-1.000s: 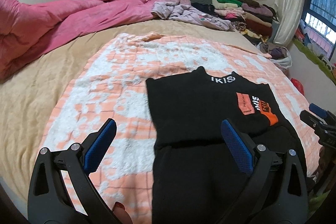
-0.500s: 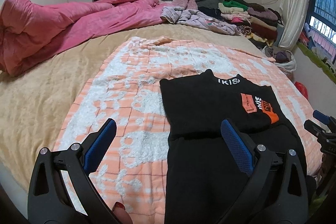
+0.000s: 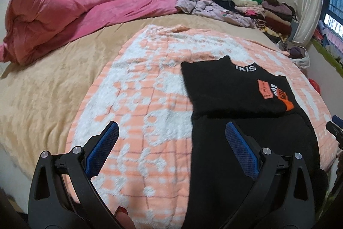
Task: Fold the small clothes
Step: 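Move both open grippers down toward the black sweater's hem, then close the left gripper on the hem while the right gripper grasps the hem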
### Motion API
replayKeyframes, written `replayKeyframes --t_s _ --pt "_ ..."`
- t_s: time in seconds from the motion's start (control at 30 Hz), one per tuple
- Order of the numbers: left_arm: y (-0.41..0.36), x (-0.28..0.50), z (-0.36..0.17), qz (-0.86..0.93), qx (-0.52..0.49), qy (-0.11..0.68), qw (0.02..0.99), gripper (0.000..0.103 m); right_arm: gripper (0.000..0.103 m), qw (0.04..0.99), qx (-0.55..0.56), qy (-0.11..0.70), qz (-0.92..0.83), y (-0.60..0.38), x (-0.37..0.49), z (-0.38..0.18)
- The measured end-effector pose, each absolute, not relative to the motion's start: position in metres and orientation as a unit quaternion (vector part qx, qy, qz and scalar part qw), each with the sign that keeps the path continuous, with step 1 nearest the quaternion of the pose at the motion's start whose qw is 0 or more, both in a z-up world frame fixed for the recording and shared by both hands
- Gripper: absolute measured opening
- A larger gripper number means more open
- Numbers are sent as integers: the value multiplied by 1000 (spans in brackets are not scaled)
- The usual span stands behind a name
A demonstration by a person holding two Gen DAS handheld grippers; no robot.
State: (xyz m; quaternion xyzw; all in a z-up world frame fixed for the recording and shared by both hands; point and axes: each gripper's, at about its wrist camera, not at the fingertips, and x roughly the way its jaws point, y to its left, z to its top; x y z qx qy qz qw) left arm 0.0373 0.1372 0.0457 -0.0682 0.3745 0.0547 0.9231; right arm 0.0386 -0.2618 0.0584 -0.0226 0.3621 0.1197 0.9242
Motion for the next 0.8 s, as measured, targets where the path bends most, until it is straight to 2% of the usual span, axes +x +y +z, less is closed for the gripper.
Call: replayKeyframes --t_s 0.53,0.8 --pt "141 -6 23 58 -77 408 908 93 98 918 -9 388 84 -309 4 44" --pt "127 -16 4 40 -79 434 897 93 98 903 -14 422 82 -323 -17 16"
